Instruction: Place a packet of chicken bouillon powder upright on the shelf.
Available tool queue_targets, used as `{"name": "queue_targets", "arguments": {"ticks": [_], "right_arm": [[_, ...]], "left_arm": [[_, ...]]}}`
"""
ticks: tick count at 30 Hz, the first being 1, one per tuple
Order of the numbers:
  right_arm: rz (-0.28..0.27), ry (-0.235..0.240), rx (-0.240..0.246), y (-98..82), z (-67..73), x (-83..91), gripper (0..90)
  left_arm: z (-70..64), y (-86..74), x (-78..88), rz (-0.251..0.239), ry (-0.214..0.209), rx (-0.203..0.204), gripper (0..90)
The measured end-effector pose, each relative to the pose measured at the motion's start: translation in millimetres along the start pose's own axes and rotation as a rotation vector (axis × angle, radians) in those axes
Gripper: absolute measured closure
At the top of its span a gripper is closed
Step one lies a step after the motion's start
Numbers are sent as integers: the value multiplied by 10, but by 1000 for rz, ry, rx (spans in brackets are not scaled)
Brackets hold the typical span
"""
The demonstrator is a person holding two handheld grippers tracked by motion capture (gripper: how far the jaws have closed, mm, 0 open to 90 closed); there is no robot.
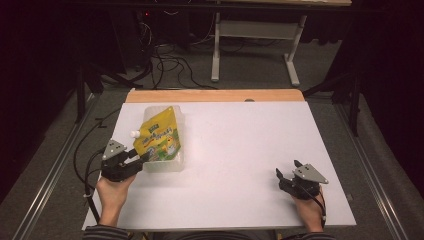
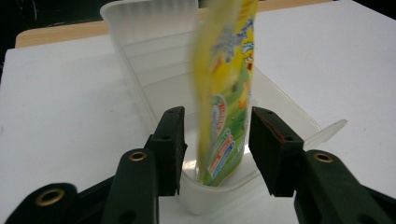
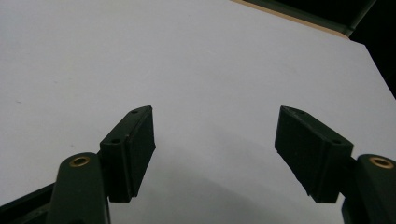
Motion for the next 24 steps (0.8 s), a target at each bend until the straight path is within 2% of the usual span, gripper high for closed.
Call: {"name": "queue_targets", "arguments": {"ticks": [3, 10, 14, 17, 19, 24], "right_arm": [[-3, 1, -1, 0, -3, 0, 293], [-2, -1, 3, 1, -4, 1, 293], [-2, 1, 0, 0, -3, 0, 293], [0, -1, 0, 0, 1, 0, 293], [-4, 0, 2, 1, -3, 0, 293], [0, 0, 4, 0, 1, 1, 293]], "left_arm": [[-9, -2, 11, -1, 8, -10, 547], [-31, -54, 110, -23, 35, 0, 515], [-38, -79, 143, -22, 43, -10, 514], [-46, -112, 195, -46, 52, 19, 507], [-77, -158, 245, -59, 47, 32, 500], [-281, -251, 322, -76, 17, 3, 495]]}}
Point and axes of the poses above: each handheld gripper's, and its own axes: x roughly backward along the jaws, y roughly out of its top, z roughly to its left, the point moved 4 cm from there along -x, roughly forward along the jaws, and after that the axes turned 4 degrees about y, right-handed, at the moved point
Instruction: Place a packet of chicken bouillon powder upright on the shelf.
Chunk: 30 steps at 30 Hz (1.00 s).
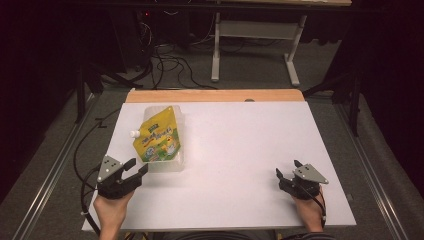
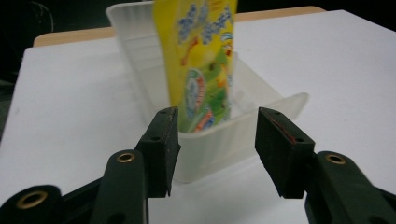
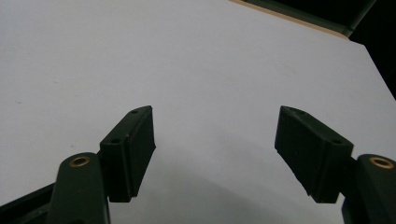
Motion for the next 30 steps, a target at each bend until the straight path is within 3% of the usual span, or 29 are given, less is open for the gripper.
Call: {"name": "queue_targets", "arguments": {"ticks": [5, 6, 7, 11, 16, 23, 30], "right_arm": [[-3, 1, 0, 0, -5, 1, 293], [-5, 3, -1, 1, -4, 2, 293], [-5, 3, -1, 1, -4, 2, 293], [-10, 8, -3, 1, -8, 3, 298], [-11, 9, -13, -1, -11, 10, 303], [-12, 10, -12, -1, -10, 11, 307], [-14, 10, -12, -1, -10, 11, 308]], "left_arm": [[-286, -33, -41, -19, -70, -31, 487], [-429, -53, -112, -25, -99, -55, 479], [-429, -53, -112, -25, -99, -55, 475], [-726, -128, -350, 4, -176, -103, 467], [-992, -212, -646, 38, -218, -152, 464], [-1172, -262, -921, 60, -249, -158, 463], [-1209, -328, -1075, 89, -211, -172, 452]]}}
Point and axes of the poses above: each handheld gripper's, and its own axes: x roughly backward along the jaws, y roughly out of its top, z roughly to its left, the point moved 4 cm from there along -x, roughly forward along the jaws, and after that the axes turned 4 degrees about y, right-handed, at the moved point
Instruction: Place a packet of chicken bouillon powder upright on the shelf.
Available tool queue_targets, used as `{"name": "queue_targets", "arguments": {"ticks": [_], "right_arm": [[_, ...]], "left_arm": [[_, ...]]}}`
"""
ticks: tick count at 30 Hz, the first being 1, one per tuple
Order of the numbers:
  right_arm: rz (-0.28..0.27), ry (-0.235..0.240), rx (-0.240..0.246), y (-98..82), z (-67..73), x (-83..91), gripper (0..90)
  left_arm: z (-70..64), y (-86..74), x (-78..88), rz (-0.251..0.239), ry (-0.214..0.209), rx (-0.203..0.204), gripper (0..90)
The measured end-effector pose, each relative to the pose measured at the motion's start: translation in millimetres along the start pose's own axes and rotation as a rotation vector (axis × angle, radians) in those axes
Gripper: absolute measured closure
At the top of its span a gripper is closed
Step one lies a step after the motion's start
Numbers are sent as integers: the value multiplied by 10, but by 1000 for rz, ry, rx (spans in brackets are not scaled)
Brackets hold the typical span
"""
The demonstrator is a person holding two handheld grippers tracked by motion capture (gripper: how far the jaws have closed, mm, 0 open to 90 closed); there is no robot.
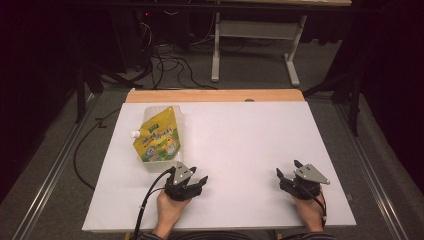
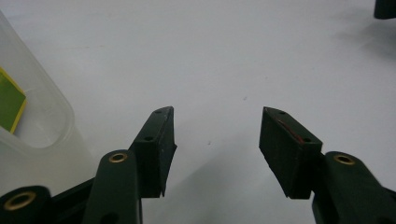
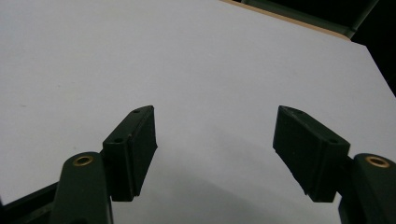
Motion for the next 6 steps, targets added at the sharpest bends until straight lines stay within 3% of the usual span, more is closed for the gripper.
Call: {"name": "queue_targets", "arguments": {"ticks": [6], "right_arm": [[-2, -2, 1, -1, 0, 3, 306]], "left_arm": [[-21, -7, -36, 36, 21, -20, 425]]}}
Point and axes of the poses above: each handheld gripper's, and its own axes: x roughly backward along the jaws, y roughly out of its top, z roughly to its left, the point moved 4 cm from there along -x, roughly forward along the jaws, and after that the axes turned 4 degrees about y, right-handed, at the moved point
